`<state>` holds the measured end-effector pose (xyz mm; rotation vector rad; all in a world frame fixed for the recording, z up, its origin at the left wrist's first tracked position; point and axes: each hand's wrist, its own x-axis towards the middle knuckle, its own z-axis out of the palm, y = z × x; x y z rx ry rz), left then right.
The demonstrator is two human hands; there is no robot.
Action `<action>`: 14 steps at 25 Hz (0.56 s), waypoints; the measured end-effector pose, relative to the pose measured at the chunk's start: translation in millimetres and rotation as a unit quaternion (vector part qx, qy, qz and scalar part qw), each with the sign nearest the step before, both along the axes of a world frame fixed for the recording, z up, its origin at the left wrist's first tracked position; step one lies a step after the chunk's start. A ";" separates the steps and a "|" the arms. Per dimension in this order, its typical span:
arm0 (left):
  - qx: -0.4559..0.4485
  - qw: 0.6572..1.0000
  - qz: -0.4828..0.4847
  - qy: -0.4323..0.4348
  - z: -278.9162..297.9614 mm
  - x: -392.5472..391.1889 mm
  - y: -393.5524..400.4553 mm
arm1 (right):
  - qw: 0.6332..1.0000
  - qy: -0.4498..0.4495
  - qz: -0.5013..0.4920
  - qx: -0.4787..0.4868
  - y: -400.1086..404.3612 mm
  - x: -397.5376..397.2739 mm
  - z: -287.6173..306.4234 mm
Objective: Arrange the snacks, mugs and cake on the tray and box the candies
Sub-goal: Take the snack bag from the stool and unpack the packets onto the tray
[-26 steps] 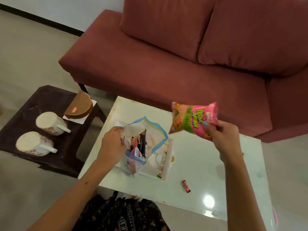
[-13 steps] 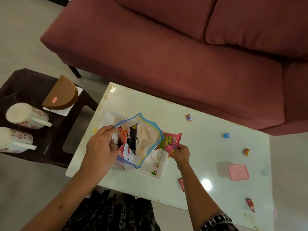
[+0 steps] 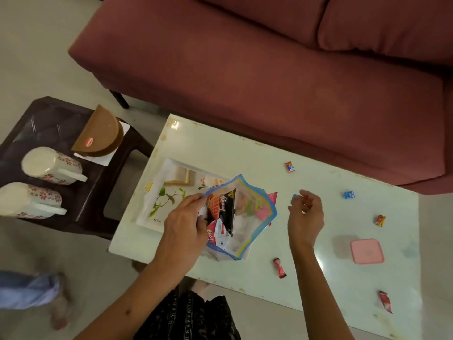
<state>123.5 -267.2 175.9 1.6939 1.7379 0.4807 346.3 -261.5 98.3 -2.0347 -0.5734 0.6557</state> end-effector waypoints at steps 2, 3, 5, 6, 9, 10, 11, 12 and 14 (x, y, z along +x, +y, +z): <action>0.010 1.000 -0.015 -0.002 2.9 3.0 -2.4 | 0.996 -0.010 0.063 0.070 -17.0 -19.5 44.2; 0.013 1.000 -0.022 -0.001 5.2 3.3 -4.1 | 0.993 -0.003 0.110 0.048 -23.1 -29.5 56.8; 0.018 0.999 -0.029 0.001 8.3 3.2 -8.1 | 0.962 -0.012 0.248 -0.109 -23.9 -51.4 61.2; 0.019 0.999 -0.033 -0.001 9.8 3.7 -11.0 | 0.928 -0.019 0.311 -0.202 -22.4 -62.6 56.0; 0.017 0.999 -0.041 -0.015 14.6 6.9 -22.2 | 0.879 -0.025 0.343 -0.331 -16.7 -89.9 29.7; 0.016 0.999 -0.044 -0.022 16.0 7.4 -26.0 | 0.885 -0.026 0.321 -0.337 -14.6 -95.0 20.7; 0.016 0.998 -0.047 -0.027 17.4 7.2 -29.8 | 0.890 -0.031 0.303 -0.339 -13.4 -98.7 13.9; 0.016 0.998 -0.053 -0.030 18.6 6.1 -33.2 | 0.894 -0.032 0.289 -0.341 -13.1 -100.7 8.2; 0.019 0.997 -0.064 -0.033 20.9 0.4 -40.2 | 0.903 -0.024 0.262 -0.340 -14.6 -102.4 -0.1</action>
